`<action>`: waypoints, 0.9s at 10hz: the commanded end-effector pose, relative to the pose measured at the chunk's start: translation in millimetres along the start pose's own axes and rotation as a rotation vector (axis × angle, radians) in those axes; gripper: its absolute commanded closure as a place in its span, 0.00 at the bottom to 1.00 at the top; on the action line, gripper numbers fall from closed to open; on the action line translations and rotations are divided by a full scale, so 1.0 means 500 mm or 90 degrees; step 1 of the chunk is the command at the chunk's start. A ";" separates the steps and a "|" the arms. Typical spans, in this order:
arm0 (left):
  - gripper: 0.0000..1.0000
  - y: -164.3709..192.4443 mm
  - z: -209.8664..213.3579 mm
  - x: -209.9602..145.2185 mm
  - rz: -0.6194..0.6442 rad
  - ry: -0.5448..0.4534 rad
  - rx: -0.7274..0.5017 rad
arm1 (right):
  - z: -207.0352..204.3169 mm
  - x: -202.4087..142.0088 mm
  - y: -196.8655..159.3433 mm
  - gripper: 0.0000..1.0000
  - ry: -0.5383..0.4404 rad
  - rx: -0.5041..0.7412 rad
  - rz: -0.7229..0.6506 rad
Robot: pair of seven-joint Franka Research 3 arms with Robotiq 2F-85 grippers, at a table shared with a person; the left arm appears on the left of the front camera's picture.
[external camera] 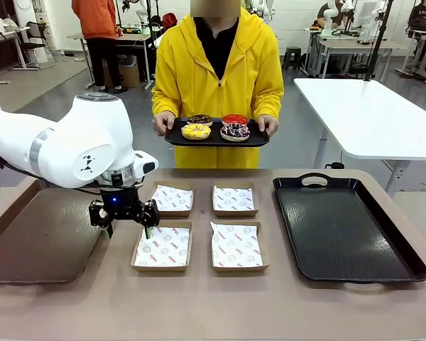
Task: Individually package the donuts and arrange them on the tray.
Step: Pick up one Paper togo box.
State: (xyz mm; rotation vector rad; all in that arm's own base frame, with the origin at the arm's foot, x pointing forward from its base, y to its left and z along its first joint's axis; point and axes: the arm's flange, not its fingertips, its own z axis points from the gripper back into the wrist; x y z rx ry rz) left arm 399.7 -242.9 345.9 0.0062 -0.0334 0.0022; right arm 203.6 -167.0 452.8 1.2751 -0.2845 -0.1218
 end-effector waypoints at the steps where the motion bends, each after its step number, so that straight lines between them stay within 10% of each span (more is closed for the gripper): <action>1: 0.00 -0.021 -0.012 -0.004 0.024 -0.001 -0.002 | 0.001 0.003 0.000 0.00 -0.001 0.011 0.008; 6: 0.00 -0.033 -0.045 0.013 -0.007 -0.003 0.002 | 0.001 0.003 0.000 0.00 -0.001 0.011 0.008; 7: 0.42 -0.031 -0.043 0.012 -0.020 -0.015 -0.008 | 0.001 0.003 0.000 0.00 -0.001 0.011 0.008; 8: 0.54 -0.029 -0.042 0.013 -0.019 -0.017 -0.005 | 0.001 0.003 0.000 0.00 -0.001 0.011 0.008; 9: 0.97 -0.027 -0.041 0.013 -0.021 -0.018 -0.007 | 0.001 0.003 0.000 0.00 -0.001 0.011 0.008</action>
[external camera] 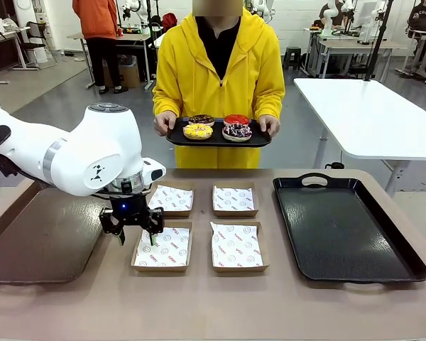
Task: Individually package the donuts and arrange them on the tray.
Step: Pick up one Paper togo box.
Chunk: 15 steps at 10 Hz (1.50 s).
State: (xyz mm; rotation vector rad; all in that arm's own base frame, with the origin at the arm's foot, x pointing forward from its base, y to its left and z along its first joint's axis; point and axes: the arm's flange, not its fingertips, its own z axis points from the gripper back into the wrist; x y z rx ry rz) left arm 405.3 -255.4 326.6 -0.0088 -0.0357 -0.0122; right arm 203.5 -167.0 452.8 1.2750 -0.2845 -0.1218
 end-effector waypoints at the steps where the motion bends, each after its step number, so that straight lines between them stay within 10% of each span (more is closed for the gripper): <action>1: 1.00 0.000 -0.003 0.004 -0.011 -0.015 0.003 | 0.001 0.003 0.000 0.00 -0.001 0.011 0.008; 4: 0.89 0.001 -0.015 0.011 -0.011 -0.001 -0.003 | 0.001 0.003 0.000 0.00 -0.001 0.011 0.008; 11: 1.00 0.004 0.003 0.014 -0.002 0.007 0.000 | 0.001 0.003 0.000 0.00 -0.001 0.011 0.008; 15: 1.00 0.004 0.176 0.035 -0.010 0.011 0.026 | 0.001 0.003 0.000 0.00 -0.001 0.011 0.008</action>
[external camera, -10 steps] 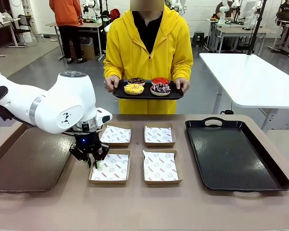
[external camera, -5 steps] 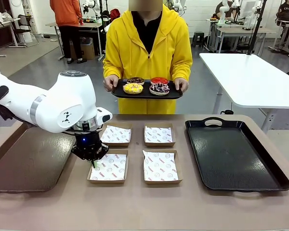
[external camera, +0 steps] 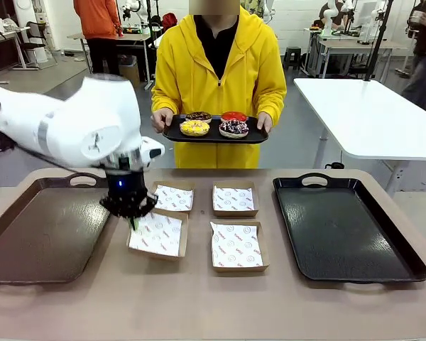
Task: Individually package the donuts and arrange them on the tray.
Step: Pick up one Paper togo box.
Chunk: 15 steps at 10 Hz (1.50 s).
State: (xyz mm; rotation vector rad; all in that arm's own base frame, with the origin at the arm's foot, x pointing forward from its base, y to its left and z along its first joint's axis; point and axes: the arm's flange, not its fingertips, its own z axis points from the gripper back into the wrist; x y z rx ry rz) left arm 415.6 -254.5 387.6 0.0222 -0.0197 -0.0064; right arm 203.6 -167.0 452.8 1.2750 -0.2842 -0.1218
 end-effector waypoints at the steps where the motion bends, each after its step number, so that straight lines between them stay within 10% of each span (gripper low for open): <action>1: 1.00 0.011 0.107 0.031 -0.013 -0.003 0.004 | 0.001 0.003 0.000 0.00 -0.002 0.011 0.009; 8: 1.00 0.039 0.210 0.263 -0.024 -0.023 0.007 | 0.001 0.003 0.000 0.00 -0.002 0.011 0.009; 15: 1.00 0.045 0.198 0.263 -0.014 -0.026 -0.002 | 0.001 0.003 0.000 0.00 -0.002 0.011 0.009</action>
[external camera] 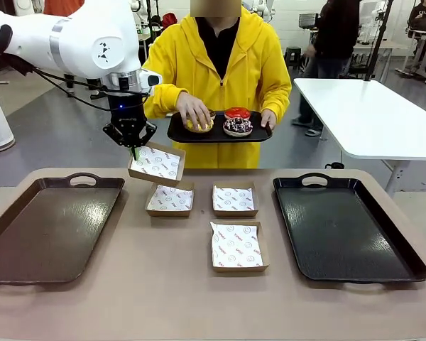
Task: Individually package the donuts and arrange them on the tray.
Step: Place the picked Paper togo box on the Handle tray while simultaneously picking up another Paper togo box from the table with the other hand.
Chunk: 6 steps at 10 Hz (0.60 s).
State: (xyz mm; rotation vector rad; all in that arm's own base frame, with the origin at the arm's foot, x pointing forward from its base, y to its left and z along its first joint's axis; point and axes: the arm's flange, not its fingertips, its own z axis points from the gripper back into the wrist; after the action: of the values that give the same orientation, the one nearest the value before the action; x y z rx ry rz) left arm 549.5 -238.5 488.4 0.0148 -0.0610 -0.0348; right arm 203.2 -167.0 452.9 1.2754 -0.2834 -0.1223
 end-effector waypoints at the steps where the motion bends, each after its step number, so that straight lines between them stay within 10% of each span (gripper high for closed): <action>1: 1.00 0.007 0.003 -0.009 0.003 0.001 0.003 | 0.001 0.003 0.000 0.00 -0.002 0.011 0.009; 6: 1.00 0.007 0.003 -0.009 0.003 0.001 0.003 | 0.001 0.003 0.000 0.00 -0.002 0.011 0.009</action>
State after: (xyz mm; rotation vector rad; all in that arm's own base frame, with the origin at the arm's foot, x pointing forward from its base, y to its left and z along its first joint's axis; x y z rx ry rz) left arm 549.6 -237.5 488.1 0.0155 -0.0604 -0.0332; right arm 203.2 -166.9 452.9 1.2756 -0.2832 -0.1220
